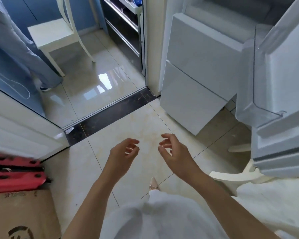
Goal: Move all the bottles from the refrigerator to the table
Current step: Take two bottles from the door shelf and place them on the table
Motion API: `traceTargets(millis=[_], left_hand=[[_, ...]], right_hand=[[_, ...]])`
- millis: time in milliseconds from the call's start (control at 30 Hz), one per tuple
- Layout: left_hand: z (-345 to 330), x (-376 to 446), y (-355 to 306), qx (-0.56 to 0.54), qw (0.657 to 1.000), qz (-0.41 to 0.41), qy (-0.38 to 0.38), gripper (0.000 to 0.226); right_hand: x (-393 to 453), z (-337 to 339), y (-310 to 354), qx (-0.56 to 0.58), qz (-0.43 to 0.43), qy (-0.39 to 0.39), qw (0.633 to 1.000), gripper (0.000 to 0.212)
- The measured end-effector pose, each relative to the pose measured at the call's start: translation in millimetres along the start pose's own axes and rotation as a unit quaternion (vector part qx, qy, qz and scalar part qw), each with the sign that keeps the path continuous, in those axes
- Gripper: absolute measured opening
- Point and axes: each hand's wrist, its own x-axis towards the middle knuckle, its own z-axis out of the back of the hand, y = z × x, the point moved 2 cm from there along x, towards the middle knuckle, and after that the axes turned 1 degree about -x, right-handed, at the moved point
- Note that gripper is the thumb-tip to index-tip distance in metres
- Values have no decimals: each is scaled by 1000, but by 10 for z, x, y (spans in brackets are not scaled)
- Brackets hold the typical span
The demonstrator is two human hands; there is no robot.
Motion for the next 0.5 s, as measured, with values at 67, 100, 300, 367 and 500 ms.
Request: traceTargets(millis=[67, 100, 300, 367, 500], left_hand=[[58, 351, -147, -4, 1000, -10, -10, 14], [81, 528, -222, -11, 1000, -14, -11, 14], [164, 1555, -668, -41, 998, -45, 3, 15], [177, 1906, -818, -54, 997, -56, 12, 16], [217, 2714, -1091, -68, 993, -76, 50, 21]], right_hand=[[294, 188, 113, -2, 6, -19, 1000, 38], [440, 282, 158, 0, 6, -31, 999, 39], [1177, 686, 357, 29, -11, -123, 992, 37], [1401, 774, 393, 46, -23, -154, 987, 36], [1946, 935, 479, 70, -46, -212, 974, 35]])
